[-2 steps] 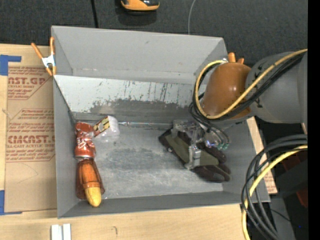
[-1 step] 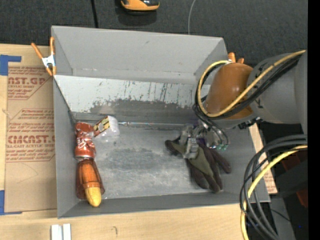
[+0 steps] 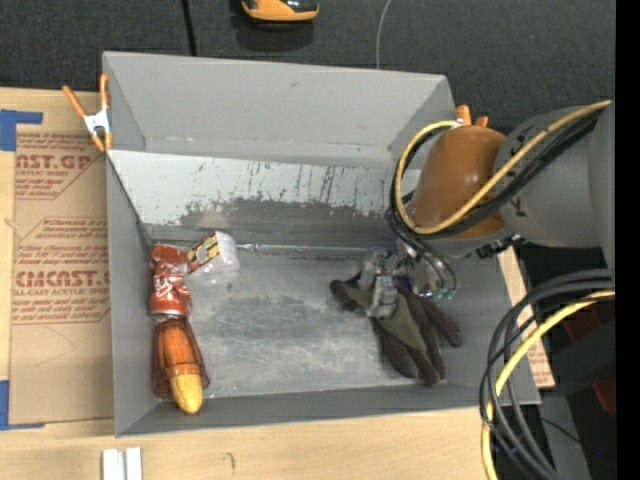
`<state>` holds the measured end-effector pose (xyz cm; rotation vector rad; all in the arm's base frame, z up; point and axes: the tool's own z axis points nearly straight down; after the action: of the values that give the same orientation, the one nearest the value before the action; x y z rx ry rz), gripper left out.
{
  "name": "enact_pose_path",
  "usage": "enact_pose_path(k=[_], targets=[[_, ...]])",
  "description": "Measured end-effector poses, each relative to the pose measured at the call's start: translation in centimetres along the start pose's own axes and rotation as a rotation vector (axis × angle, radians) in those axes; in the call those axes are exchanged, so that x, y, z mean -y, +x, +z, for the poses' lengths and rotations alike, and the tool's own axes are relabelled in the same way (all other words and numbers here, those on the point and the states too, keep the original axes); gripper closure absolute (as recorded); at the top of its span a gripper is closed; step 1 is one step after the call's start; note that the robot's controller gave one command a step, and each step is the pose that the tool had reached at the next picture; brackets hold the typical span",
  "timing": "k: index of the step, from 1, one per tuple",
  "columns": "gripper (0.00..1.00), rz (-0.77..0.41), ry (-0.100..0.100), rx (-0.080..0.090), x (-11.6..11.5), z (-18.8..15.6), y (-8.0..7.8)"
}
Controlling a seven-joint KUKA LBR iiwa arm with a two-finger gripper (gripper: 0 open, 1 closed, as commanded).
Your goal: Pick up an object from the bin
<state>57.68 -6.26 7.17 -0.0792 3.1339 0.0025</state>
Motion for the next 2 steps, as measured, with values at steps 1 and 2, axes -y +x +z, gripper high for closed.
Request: enact_pose_path(k=[1,2], targets=[[1.00,0.014,-0.001,-0.012,-0.4,-4.2,-0.4],[1.00,-0.005,0.001,-0.009,-0.4,-11.0,0.0]])
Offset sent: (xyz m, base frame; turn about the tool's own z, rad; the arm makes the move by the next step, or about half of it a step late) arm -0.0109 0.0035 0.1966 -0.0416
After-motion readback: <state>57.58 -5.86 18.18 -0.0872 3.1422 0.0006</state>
